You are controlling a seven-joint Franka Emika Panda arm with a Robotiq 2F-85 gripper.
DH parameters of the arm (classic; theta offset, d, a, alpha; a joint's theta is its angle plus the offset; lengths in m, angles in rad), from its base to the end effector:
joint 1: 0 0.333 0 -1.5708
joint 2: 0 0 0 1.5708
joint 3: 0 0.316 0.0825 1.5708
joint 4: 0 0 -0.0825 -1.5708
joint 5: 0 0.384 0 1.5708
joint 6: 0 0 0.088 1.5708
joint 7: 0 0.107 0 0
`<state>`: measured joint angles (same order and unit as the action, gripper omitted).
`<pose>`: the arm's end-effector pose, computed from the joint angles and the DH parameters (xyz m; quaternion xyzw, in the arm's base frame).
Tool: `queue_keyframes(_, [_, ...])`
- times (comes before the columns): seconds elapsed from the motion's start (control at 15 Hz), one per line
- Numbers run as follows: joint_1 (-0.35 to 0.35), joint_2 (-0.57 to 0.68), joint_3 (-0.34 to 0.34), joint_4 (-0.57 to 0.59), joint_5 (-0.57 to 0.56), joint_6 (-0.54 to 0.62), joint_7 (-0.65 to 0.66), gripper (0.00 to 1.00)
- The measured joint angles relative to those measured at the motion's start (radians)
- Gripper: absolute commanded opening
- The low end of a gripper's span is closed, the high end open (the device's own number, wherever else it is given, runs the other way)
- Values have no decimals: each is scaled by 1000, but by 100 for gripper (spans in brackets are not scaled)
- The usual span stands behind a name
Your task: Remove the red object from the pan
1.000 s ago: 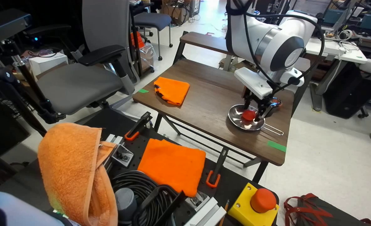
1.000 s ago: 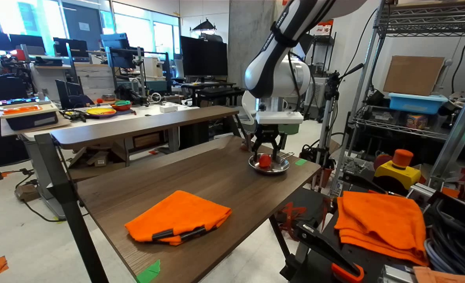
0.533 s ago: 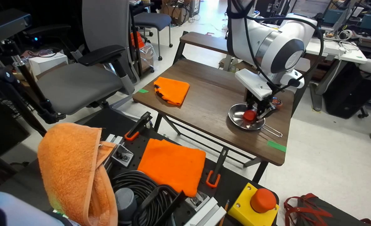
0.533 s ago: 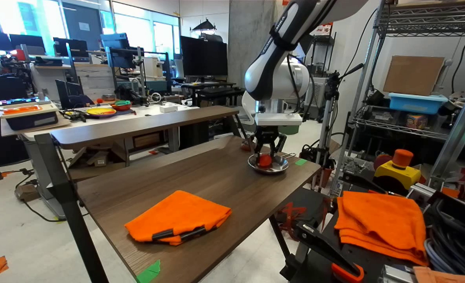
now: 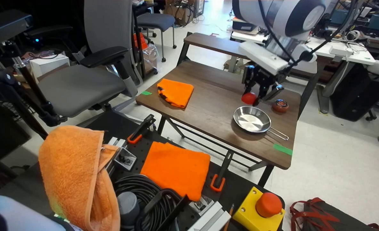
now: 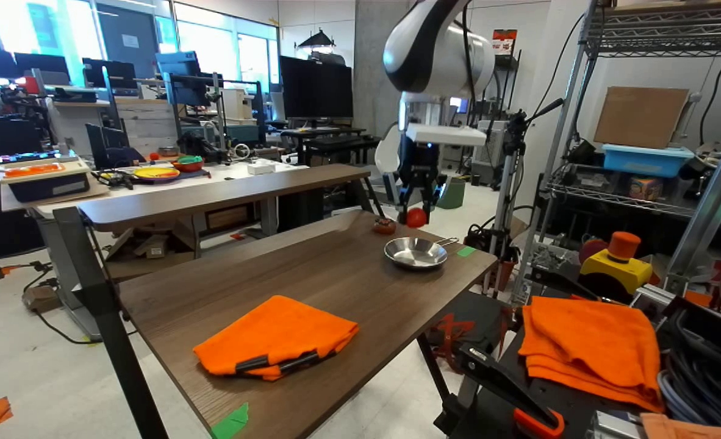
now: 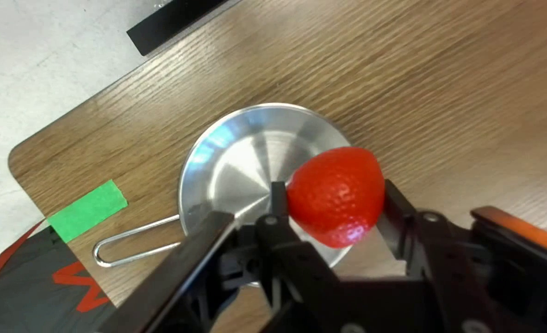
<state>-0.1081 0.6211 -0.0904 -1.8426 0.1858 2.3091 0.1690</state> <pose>0.6160 -0.1178 0.1768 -0.9668 0.2418 0.0739 0.0380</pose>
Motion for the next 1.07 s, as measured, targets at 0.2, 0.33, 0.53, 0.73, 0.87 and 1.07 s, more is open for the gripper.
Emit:
queue_keyframes(0.2, [6,-129,26,-18,11,-67,1,24])
queue_keyframes(0.33, [21,-173,44,2,21,-93,18,24])
queue_keyframes(0.53, [55,-174,61,64,23,-110,65,24])
queue_keyframes(0.73, [89,-119,63,143,23,-116,114,24])
queue_keyframes(0.87, [103,-57,63,204,22,-116,144,24])
queue_keyframes(1.07, [118,54,63,303,20,-118,185,24])
